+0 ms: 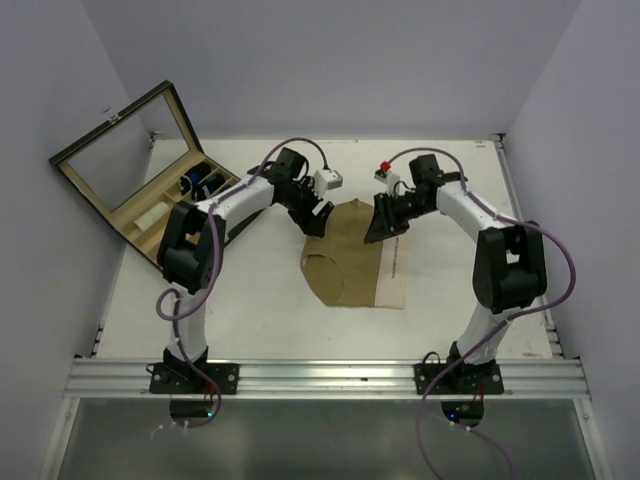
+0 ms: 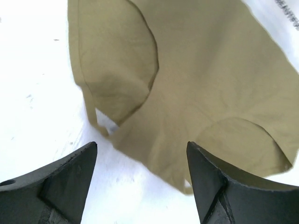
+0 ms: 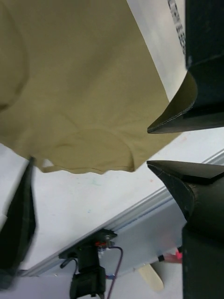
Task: Roll the underwear
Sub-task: Flatten the underwear, then fold the underwear
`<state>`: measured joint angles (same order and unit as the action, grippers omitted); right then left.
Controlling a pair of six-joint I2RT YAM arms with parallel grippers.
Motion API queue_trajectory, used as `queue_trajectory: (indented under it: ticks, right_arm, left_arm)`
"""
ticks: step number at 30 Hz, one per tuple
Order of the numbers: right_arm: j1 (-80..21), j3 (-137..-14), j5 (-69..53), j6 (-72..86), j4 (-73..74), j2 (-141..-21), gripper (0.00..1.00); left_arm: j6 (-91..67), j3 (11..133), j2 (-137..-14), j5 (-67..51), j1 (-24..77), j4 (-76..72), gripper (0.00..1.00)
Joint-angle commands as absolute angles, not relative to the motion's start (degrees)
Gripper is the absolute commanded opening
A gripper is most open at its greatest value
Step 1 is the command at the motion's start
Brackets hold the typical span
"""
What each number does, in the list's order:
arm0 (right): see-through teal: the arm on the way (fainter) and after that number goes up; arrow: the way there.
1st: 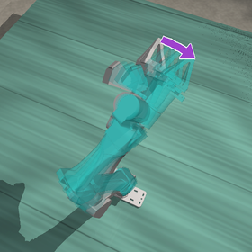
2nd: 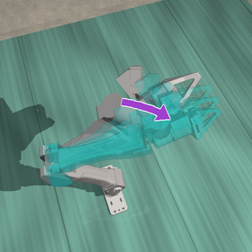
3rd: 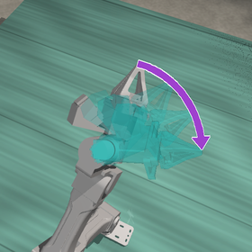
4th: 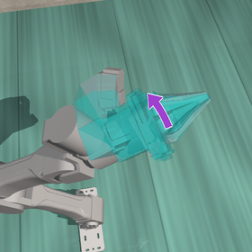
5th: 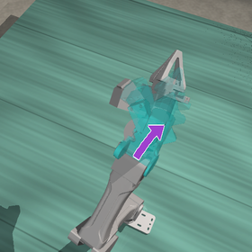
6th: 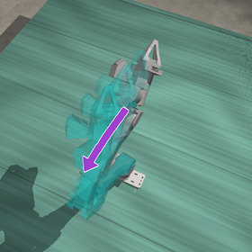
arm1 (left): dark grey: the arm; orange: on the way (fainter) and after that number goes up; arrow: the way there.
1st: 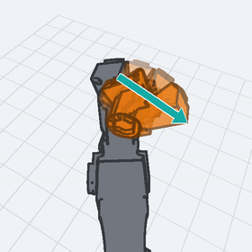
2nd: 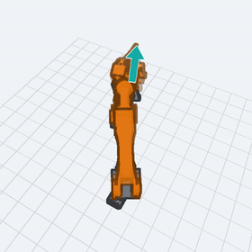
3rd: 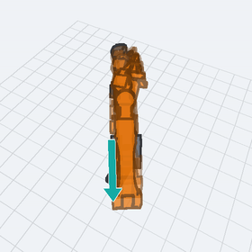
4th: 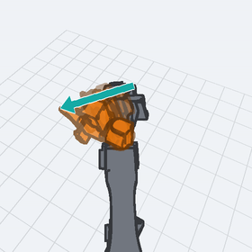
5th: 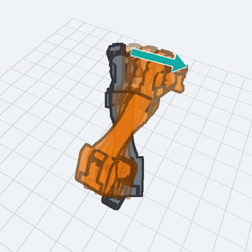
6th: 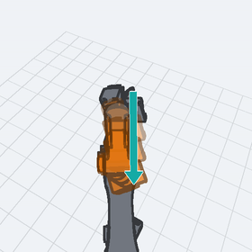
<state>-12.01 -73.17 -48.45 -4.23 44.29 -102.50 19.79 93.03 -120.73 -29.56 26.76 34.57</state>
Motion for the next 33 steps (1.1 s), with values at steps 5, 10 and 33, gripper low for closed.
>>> queue_trajectory:
  ticks: [5,10,33]
  right_arm:
    - [-10.37,-83.76,-40.53,-2.99,39.99,-114.15,0.27]
    - [-10.02,-83.68,-40.08,-2.81,37.88,-117.86,0.26]
    - [-0.7,-101.86,-33.05,-14.59,41.58,-122.6,0.47]
  left_arm:
    - [17.41,85.78,-108.1,-32.25,25.93,29.27,0.79]
    - [13.98,80.97,-110.74,-38.13,25.84,27.52,0.71]
    - [5.9,110.91,-133.5,-36.91,24.96,13.02,0.64]
